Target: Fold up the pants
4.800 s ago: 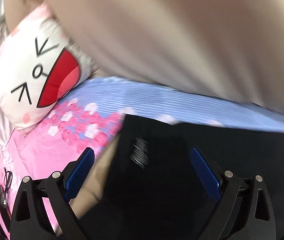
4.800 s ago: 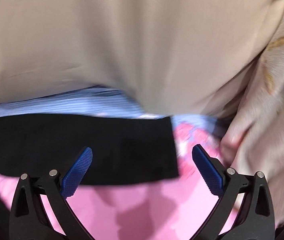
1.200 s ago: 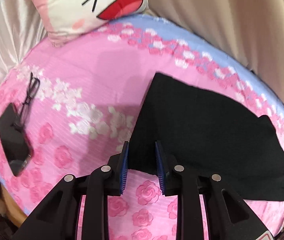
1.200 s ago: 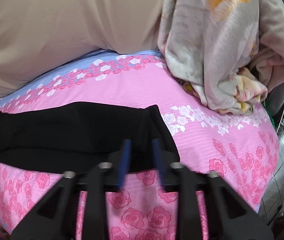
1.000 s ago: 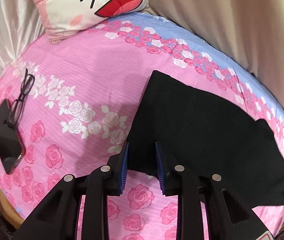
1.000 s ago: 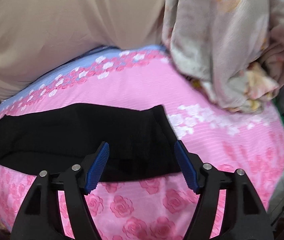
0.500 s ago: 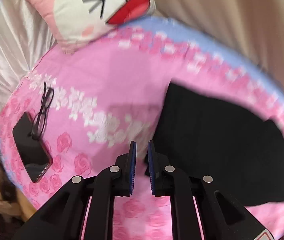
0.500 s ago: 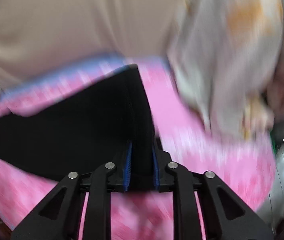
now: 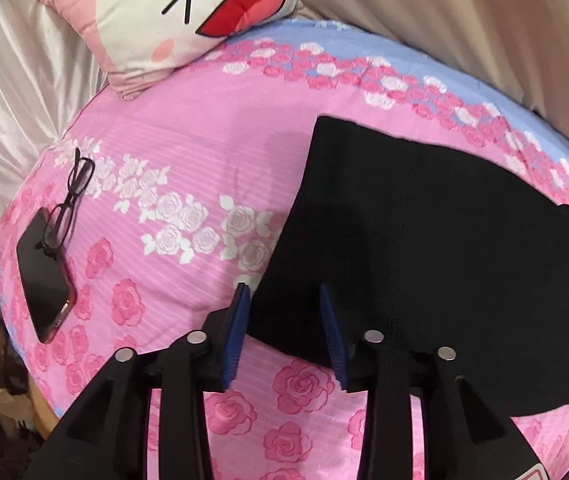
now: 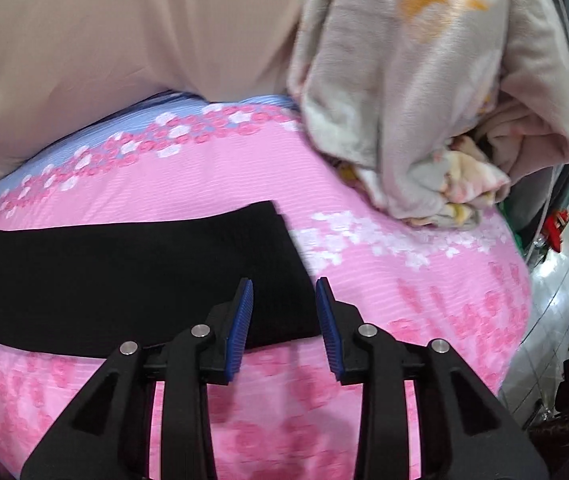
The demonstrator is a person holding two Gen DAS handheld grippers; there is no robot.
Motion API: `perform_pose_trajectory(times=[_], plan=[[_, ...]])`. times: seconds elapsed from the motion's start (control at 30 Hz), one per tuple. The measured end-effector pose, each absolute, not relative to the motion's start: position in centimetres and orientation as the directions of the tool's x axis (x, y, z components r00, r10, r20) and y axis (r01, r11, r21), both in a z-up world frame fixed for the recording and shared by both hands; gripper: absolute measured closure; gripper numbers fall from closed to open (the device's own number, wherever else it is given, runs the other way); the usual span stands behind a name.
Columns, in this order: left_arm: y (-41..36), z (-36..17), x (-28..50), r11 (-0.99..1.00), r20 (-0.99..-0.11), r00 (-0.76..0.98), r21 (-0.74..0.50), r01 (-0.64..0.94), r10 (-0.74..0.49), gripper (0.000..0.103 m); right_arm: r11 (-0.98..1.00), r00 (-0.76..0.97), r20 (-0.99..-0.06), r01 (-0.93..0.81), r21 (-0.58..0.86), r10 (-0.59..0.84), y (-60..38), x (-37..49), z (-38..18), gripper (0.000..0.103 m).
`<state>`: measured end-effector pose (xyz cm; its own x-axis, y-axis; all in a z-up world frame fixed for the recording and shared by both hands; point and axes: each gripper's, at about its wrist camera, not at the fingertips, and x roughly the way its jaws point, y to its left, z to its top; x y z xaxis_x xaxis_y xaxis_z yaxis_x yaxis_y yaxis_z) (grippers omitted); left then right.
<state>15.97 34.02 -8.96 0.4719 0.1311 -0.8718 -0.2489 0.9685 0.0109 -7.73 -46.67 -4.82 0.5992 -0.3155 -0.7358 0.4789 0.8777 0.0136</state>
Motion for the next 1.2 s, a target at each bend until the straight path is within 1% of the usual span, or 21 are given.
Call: perform_pose_trajectory(times=[0.07, 0.1, 0.23, 0.33, 0.5, 0.7, 0.77, 0.8, 0.93, 1.0, 1.2], plan=[[33.3, -9.8, 16.1, 0.968, -0.872, 0.462, 0.053, -0.245, 0.165, 0.064, 0.869, 0.568, -0.751, 0.494, -0.015, -0.336, -45.8, -7.0, -5.0, 0.071], [33.0, -10.1, 16.1, 0.968, -0.871, 0.461, 0.063, -0.242, 0.171, 0.061, 0.865, 0.557, -0.754, 0.501, -0.031, -0.349, -45.5, -6.7, -5.1, 0.071], [32.3, -10.4, 16.1, 0.964, -0.855, 0.473, 0.106, -0.244, 0.214, 0.057, 0.848, 0.535, -0.743, 0.525, -0.081, -0.402, -44.1, -6.0, -5.0, 0.071], [31.8, -10.6, 16.1, 0.96, -0.846, 0.476, 0.134, -0.246, 0.24, 0.057, 0.842, 0.539, -0.736, 0.535, -0.077, -0.409, -43.7, -5.6, -5.0, 0.071], [31.0, -10.8, 16.7, 0.952, -0.827, 0.48, 0.201, -0.232, 0.292, 0.057, 0.81, 0.505, -0.711, 0.565, -0.157, -0.49, -43.0, -4.9, -5.1, 0.071], [31.6, -10.1, 17.3, 0.942, -0.829, 0.467, 0.197, -0.271, 0.307, 0.057, 0.813, 0.509, -0.706, 0.56, -0.162, -0.492, -42.6, -4.5, -5.2, 0.071], [32.1, -8.9, 17.1, 0.927, -0.809, 0.477, 0.211, -0.312, 0.344, 0.057, 0.815, 0.512, -0.705, 0.557, -0.161, -0.49, -42.5, -4.4, -5.1, 0.071], [32.2, -8.4, 16.8, 0.926, -0.802, 0.488, 0.205, -0.316, 0.344, 0.057, 0.814, 0.513, -0.705, 0.558, -0.161, -0.491, -42.5, -4.5, -5.1, 0.071], [31.5, -5.8, 14.0, 0.961, -0.779, 0.584, 0.086, -0.262, 0.229, 0.056, 0.812, 0.52, -0.696, 0.562, -0.157, -0.495, -42.5, -5.1, -4.7, 0.07], [31.4, -5.8, 13.1, 0.964, -0.779, 0.592, 0.061, -0.258, 0.207, 0.056, 0.81, 0.524, -0.692, 0.566, -0.154, -0.497, -42.6, -5.6, -4.6, 0.069], [33.6, -6.6, 11.8, 0.957, -0.805, 0.569, -0.003, -0.291, 0.17, 0.056, 0.808, 0.511, -0.699, 0.566, -0.164, -0.5, -42.2, -6.0, -4.7, 0.068]])
